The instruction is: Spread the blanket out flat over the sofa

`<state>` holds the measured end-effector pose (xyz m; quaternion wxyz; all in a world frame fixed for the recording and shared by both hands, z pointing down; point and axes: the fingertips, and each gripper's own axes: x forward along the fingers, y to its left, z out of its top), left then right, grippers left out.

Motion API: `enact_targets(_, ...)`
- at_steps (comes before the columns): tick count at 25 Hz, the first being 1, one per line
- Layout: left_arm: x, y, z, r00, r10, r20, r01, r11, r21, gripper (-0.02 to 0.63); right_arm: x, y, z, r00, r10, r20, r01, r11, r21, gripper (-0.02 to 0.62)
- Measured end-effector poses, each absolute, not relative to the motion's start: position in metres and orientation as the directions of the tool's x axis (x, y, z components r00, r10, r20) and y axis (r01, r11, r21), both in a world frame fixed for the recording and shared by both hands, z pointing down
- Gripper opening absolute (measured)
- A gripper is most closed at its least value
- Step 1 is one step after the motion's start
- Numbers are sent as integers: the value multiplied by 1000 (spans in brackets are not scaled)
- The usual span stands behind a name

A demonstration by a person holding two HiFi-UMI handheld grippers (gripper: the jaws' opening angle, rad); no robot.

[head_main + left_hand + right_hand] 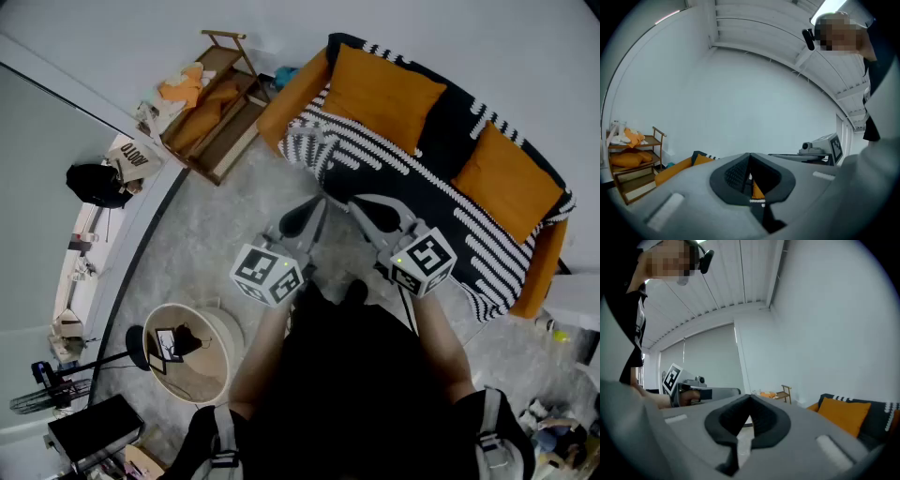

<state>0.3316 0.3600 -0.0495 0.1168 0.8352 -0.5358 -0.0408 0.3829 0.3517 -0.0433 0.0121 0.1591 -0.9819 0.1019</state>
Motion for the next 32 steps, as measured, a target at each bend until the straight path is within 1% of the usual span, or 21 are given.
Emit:
enact_targets(7,335,360,-43,407,-910,77,-894,-380,239,11,392,348,-43,-945,-323,39,-324,921,-215,2)
enact_targets(12,330,357,-33,364,-924,117,-916,-332,225,11,393,342,-33,-945,-320,63,-326,918,-224,2)
enact_targets(17,315,349,-26,356,-926,127,-919,-323,225,11,384,333,-25,-944,-324,72,-331,915,-230,2)
enact_targets(20,301,343,-23,351,-927,135,-923,-318,217,11,376,324,-18,-935,-338,105,-353,908,-226,2)
enact_targets(25,266,325,-13,368,-918,145,-917,-332,222,11,347,303,-9,-925,-356,130,-377,900,-220,3)
enact_targets(32,196,284,-8,417,-898,142,-897,-380,227,11,278,267,-2,-903,-391,176,-422,883,-206,3)
